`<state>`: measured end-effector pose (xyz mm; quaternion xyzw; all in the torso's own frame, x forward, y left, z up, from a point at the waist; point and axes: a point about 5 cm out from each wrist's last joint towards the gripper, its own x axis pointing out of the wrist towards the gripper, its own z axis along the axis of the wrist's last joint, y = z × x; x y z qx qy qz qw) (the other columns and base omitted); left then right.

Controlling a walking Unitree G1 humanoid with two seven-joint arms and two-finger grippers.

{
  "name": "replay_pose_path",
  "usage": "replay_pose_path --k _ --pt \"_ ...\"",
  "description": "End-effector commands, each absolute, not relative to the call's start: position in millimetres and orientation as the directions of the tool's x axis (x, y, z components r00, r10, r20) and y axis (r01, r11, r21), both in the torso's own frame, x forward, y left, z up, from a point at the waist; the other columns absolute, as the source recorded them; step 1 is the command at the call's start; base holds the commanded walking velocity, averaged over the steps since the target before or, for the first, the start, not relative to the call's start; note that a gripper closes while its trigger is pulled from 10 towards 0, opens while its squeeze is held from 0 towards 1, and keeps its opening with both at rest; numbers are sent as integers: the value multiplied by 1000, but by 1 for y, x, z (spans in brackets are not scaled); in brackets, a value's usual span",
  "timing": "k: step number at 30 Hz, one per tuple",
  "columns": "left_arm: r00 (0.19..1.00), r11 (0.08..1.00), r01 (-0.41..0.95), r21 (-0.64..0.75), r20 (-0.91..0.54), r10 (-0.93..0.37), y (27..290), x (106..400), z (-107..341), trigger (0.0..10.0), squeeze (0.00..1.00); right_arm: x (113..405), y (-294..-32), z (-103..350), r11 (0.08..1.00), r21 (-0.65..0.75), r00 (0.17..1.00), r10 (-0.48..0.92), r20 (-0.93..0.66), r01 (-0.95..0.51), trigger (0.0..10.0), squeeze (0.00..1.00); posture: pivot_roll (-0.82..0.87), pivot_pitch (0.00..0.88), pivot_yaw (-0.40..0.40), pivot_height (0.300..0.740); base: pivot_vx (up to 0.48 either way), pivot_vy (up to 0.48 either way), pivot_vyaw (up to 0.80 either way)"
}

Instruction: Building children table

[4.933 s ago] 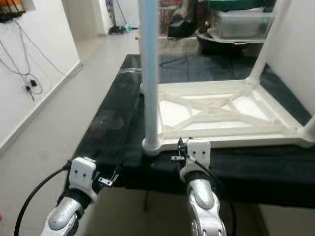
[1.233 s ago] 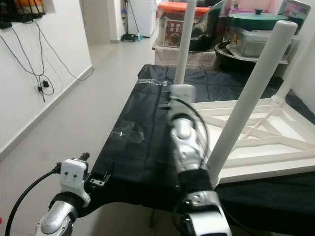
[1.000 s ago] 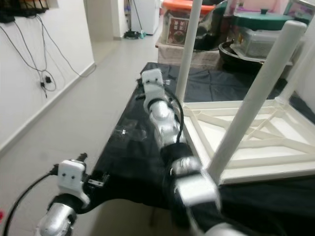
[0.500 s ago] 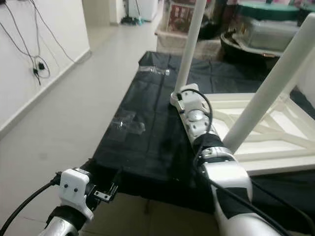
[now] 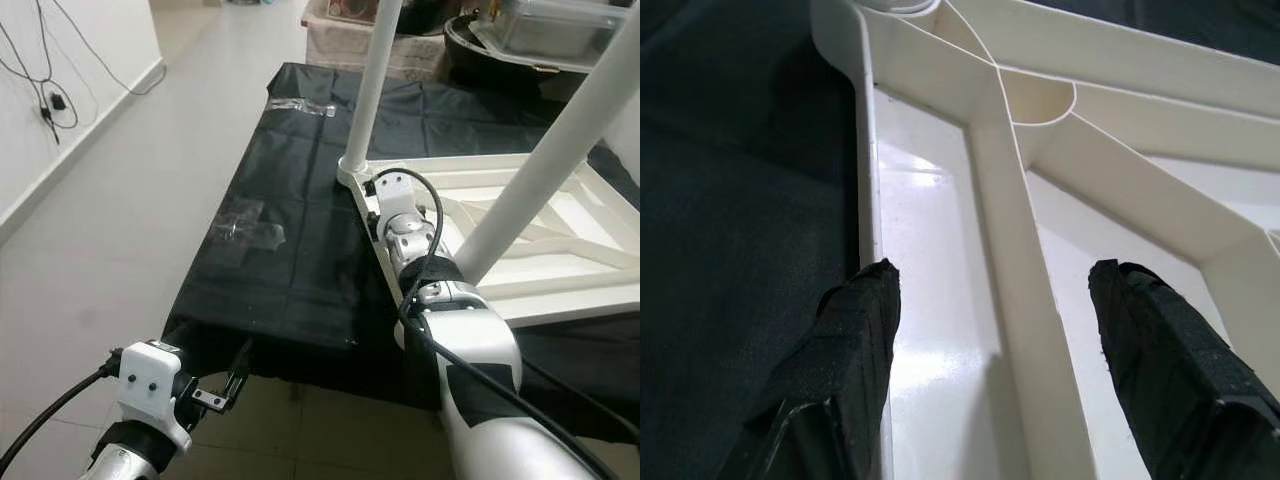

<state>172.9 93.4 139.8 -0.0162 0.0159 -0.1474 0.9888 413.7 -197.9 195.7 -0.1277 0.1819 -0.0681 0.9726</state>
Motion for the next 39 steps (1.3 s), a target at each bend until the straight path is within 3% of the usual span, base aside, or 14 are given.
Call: replay_pose_path --k 1,18,27,31,39 --pt "950 950 309 -52 -31 -311 86 168 143 10000 0 410 -199 184 966 -245 901 -180 -395 86 10000 0 75 197 -105 740 0 0 0" --pt "950 950 307 -51 -38 -309 86 171 143 10000 0 411 -177 180 995 -93 894 -11 -447 -34 10000 0 73 199 -106 740 0 0 0" --pt "950 951 307 -49 -43 -309 87 172 143 10000 0 418 -183 205 997 14 948 -64 -311 72 10000 0 76 196 -102 740 0 0 0" --pt "949 950 309 -46 -44 -311 86 174 143 10000 0 408 -176 173 974 -193 866 4 -500 -116 10000 0 70 194 -101 740 0 0 0" --pt "950 951 307 -44 -43 -309 86 174 143 10000 0 403 -179 163 965 -218 829 1 -559 -149 10000 0 67 196 -101 740 0 0 0"
